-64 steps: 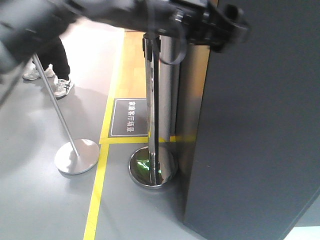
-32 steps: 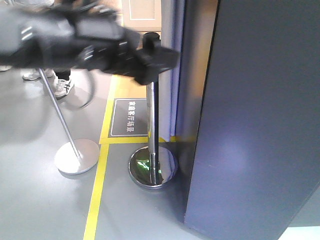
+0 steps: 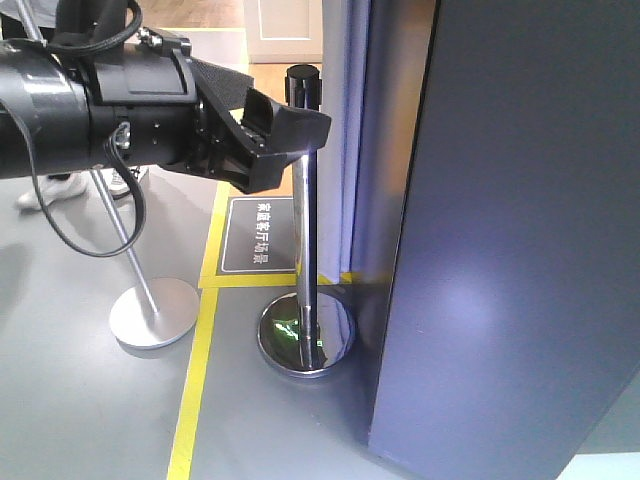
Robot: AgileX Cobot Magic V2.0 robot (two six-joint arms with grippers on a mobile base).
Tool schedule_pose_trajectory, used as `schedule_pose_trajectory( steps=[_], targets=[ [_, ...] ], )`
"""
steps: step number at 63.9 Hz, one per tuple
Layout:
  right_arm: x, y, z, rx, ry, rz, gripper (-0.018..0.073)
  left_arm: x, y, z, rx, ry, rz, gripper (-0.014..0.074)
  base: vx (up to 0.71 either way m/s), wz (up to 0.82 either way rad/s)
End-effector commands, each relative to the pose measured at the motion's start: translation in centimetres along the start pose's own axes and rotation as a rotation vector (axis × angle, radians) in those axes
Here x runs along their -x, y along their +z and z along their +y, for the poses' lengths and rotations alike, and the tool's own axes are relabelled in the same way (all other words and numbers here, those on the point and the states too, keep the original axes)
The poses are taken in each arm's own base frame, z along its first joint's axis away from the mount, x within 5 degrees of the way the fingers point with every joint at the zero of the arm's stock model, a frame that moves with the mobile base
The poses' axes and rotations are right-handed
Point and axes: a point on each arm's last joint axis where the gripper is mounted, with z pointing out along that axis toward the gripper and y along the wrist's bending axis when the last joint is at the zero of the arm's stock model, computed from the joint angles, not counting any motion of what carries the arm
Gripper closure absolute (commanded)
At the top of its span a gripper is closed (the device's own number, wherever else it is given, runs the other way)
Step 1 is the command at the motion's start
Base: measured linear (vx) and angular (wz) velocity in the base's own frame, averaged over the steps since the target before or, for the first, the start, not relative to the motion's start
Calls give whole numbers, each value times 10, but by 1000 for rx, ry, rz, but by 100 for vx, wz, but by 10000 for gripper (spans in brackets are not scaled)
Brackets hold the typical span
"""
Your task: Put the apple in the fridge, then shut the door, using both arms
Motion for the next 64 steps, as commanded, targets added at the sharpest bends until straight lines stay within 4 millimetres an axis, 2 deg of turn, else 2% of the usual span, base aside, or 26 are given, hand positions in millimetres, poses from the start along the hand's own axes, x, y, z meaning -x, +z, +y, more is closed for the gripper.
schedule_pose_trajectory(
  steps=[1,26,32,48,56,64],
  targets=[
    [14,-4,-1,-15,-4,-95,9,18,-15,-3,10,-12,-114,27,0,0],
    [29,-2,-6,-58,47,-239,9,18,-15,-3,10,-12,-114,27,0,0],
    [40,16,-18,-142,84,-273,9,18,-15,-3,10,-12,-114,27,0,0],
    [68,85,-48,-346,44,-210,9,18,-15,-3,10,-12,-114,27,0,0],
    [90,107,-62,-433,26,-210,9,18,-15,-3,10,-12,-114,27,0,0],
    [108,121,-87,-528,75,-222,9,18,-15,-3,10,-12,-114,27,0,0]
  ],
)
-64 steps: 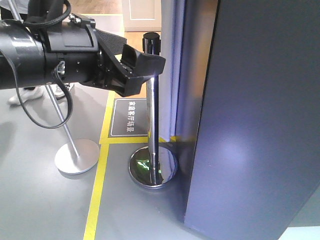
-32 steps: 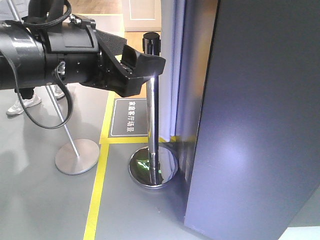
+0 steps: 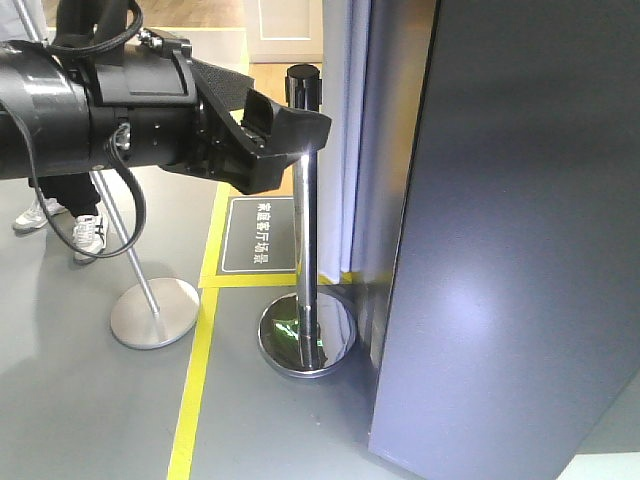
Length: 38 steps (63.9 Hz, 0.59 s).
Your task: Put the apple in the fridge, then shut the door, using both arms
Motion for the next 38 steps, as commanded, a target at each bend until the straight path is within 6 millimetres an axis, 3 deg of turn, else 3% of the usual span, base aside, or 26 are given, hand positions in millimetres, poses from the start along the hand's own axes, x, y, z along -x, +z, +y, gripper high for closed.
schedule_pose_trajectory(
  steps=[1,19,38],
  targets=[
    [27,9,-14,-58,19,-105,9,18,-15,-3,10,-13,-114,27,0,0],
    [32,72,-41,-149,38,-69,9,18,-15,-3,10,-13,-114,27,0,0],
    [36,143,-39,-87,54,-81,9,18,-15,-3,10,-13,-114,27,0,0]
  ],
)
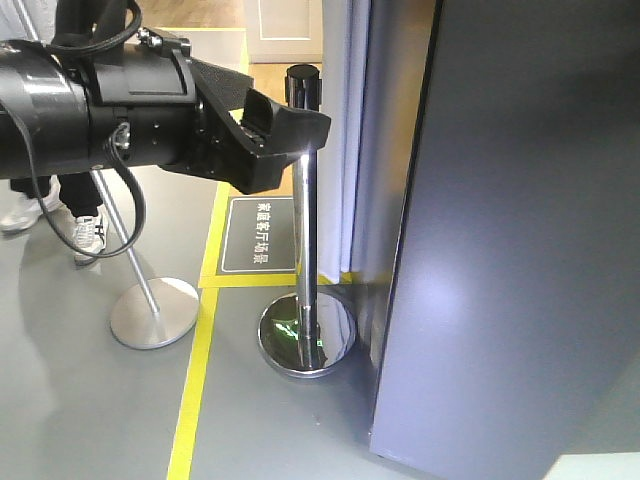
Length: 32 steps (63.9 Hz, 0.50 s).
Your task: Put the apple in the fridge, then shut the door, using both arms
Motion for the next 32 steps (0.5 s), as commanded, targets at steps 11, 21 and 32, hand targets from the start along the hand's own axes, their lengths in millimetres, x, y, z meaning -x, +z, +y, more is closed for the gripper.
schedule_pose_trajectory(
  steps=[11,21,32],
  targets=[
    [40,44,15,96,36,-150,9,18,-14,-2,10,-14,-110,27,0,0],
    [46,70,23,135,51,-117,9,18,-14,-2,10,-14,-110,27,0,0],
    [49,83,31,186,11,-110,9,18,-14,-2,10,-14,-109,27,0,0]
  ],
)
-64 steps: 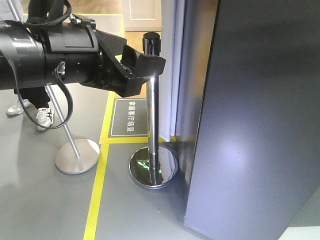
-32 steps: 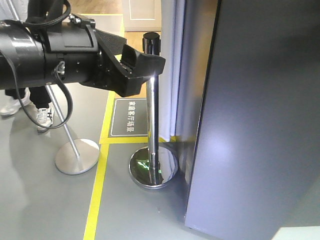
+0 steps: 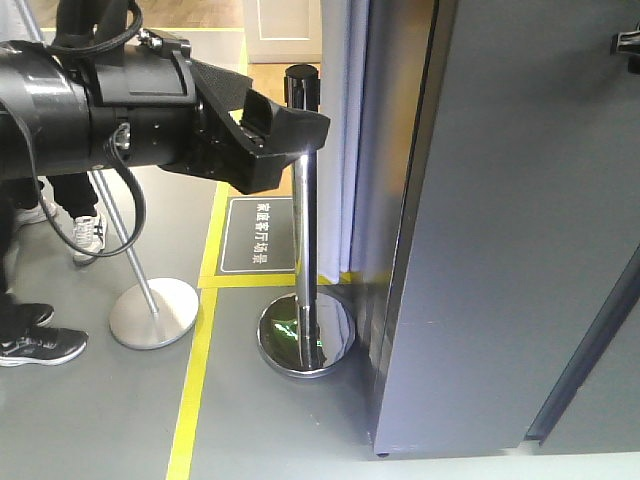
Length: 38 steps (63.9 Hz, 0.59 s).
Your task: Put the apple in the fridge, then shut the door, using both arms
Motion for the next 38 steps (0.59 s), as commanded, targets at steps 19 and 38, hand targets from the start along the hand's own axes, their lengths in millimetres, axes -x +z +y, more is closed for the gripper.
schedule_pose_trajectory(
  steps=[19,38],
  targets=[
    [43,-54,12,136,27,-170,9,18,-14,-2,11,-14,-110,27,0,-1],
    [64,-151,7,168,26,-202,9,18,-14,-2,11,-14,-111,27,0,0]
  ],
)
